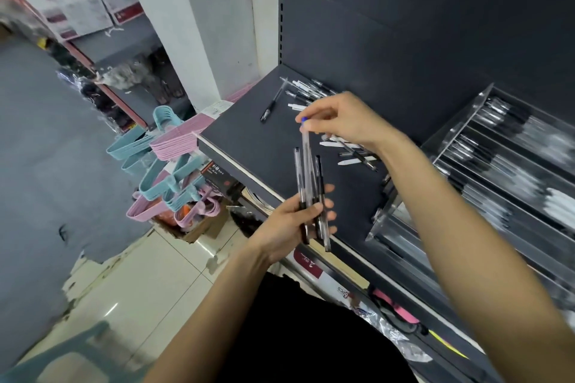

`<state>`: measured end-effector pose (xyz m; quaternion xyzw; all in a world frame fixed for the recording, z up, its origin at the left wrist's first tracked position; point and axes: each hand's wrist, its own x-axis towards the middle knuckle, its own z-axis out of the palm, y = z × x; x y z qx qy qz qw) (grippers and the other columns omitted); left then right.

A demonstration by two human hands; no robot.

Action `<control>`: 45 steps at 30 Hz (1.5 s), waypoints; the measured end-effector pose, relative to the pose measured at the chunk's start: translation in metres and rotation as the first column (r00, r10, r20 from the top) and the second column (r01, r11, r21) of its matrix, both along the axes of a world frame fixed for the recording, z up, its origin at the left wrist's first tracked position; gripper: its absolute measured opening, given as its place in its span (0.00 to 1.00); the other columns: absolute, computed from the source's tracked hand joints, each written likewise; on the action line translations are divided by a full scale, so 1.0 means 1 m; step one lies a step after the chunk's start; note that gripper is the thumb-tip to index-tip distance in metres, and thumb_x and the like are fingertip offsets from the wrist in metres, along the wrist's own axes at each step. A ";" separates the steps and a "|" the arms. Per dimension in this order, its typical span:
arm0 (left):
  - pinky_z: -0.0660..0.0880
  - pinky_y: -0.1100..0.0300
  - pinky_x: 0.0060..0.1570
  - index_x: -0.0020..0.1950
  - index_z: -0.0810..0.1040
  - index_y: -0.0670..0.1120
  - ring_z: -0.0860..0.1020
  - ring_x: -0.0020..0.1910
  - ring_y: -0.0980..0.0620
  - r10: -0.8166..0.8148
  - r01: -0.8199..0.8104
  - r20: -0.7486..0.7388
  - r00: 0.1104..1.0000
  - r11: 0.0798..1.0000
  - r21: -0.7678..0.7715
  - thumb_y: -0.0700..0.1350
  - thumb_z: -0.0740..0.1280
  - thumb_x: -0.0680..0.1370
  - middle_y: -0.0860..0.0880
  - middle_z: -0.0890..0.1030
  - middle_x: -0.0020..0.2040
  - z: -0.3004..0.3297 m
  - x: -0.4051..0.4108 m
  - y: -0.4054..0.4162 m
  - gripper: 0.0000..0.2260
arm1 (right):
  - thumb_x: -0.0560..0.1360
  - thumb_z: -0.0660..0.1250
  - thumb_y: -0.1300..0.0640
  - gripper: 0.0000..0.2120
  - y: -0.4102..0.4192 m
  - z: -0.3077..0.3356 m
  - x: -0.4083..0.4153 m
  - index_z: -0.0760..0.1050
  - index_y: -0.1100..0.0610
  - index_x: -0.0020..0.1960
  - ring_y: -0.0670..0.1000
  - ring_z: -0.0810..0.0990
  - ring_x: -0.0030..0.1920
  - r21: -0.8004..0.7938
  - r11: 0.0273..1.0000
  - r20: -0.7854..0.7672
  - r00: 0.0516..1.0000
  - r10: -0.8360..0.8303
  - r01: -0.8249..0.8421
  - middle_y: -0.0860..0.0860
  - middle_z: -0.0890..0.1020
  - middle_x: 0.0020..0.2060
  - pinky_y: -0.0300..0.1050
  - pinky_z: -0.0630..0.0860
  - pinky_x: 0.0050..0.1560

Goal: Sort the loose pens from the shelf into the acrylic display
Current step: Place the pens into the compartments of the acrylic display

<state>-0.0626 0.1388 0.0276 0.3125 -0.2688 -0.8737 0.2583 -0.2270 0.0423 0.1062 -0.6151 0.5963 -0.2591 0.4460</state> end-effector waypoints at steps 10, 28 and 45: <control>0.77 0.56 0.45 0.59 0.74 0.44 0.77 0.38 0.54 0.347 -0.340 -0.045 0.937 0.933 0.116 0.35 0.54 0.82 0.50 0.78 0.41 -0.003 -0.006 -0.019 0.12 | 0.70 0.67 0.72 0.10 0.063 0.011 -0.005 0.74 0.58 0.39 0.50 0.83 0.36 -0.099 0.773 0.421 0.730 -0.538 0.627 0.56 0.80 0.35 0.41 0.80 0.43; 0.80 0.57 0.46 0.65 0.72 0.46 0.82 0.49 0.52 0.441 -0.433 -0.040 0.897 0.892 0.130 0.38 0.58 0.81 0.50 0.83 0.48 0.004 -0.027 -0.038 0.13 | 0.72 0.71 0.62 0.04 0.119 -0.059 0.034 0.79 0.54 0.42 0.45 0.81 0.41 -0.231 0.767 0.082 0.797 -0.598 0.599 0.44 0.82 0.40 0.45 0.79 0.46; 0.78 0.55 0.53 0.64 0.73 0.49 0.82 0.49 0.49 0.007 0.004 0.085 0.996 0.991 -0.131 0.36 0.58 0.82 0.49 0.83 0.49 0.004 -0.017 -0.017 0.14 | 0.71 0.73 0.55 0.06 -0.014 0.010 -0.017 0.83 0.52 0.48 0.46 0.77 0.39 0.065 0.919 -0.219 0.893 0.393 -0.388 0.52 0.84 0.42 0.41 0.72 0.44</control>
